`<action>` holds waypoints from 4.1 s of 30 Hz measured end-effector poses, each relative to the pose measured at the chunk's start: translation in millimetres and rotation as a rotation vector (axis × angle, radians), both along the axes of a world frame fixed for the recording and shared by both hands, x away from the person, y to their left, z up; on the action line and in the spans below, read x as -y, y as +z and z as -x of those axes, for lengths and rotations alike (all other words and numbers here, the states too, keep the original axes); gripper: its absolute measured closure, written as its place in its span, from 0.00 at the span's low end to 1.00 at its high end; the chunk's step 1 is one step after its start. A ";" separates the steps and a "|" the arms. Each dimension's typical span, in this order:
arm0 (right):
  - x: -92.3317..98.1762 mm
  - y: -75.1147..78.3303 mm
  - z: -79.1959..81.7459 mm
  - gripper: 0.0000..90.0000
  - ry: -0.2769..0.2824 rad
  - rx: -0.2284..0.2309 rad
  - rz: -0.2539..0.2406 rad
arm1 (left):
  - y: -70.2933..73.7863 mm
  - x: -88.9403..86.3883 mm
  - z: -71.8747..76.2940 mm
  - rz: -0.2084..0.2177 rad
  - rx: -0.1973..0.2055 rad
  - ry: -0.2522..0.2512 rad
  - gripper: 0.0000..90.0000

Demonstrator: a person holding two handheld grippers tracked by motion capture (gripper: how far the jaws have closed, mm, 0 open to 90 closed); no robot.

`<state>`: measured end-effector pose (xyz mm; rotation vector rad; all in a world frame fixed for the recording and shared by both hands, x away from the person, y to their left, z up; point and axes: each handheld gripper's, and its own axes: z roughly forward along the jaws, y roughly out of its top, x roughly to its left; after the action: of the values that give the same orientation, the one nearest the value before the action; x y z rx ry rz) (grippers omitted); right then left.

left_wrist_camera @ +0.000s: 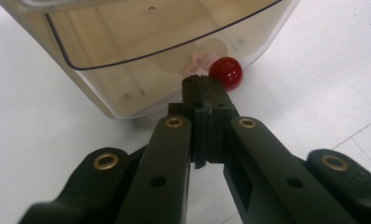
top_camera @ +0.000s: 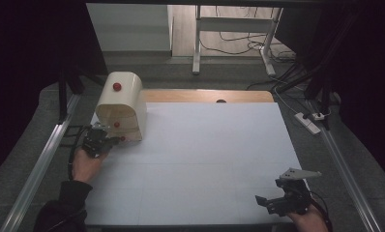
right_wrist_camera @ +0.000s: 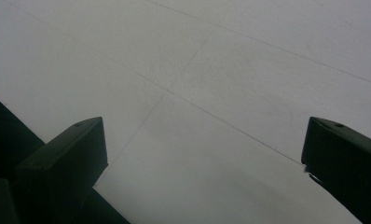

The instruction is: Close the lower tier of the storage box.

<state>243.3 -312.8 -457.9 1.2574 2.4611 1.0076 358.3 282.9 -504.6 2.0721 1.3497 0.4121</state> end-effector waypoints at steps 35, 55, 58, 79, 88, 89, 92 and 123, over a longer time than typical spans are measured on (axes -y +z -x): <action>-1.3 1.0 1.3 0.00 0.007 0.002 0.002 | -0.1 -3.9 6.3 0.005 0.014 0.018 0.80; -1.8 0.9 1.5 0.00 0.011 0.006 0.006 | 0.7 -2.7 9.3 0.041 0.022 -0.012 0.56; -1.8 0.9 1.5 0.00 0.012 0.006 0.007 | 1.6 -1.5 10.2 0.041 0.028 -0.012 0.51; -2.1 0.8 1.6 0.00 0.016 0.006 0.007 | 9.5 5.2 16.1 0.086 0.030 -0.032 0.25; -2.2 0.7 1.6 0.00 0.017 0.006 0.006 | 13.5 6.5 21.1 0.116 0.040 -0.052 0.14; -2.2 0.7 1.7 0.00 0.018 0.005 0.006 | 13.7 6.5 21.4 0.122 0.041 -0.052 0.13; -2.5 0.7 1.7 0.00 0.019 0.006 0.008 | 13.3 8.1 21.5 0.117 0.037 -0.063 0.08; -2.8 0.6 1.8 0.00 0.022 0.003 0.009 | 9.7 14.0 26.1 0.165 0.026 -0.196 0.00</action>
<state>241.5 -310.0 -457.3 1.2273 2.4798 1.0014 332.2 268.9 -494.9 2.0305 1.1136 0.2345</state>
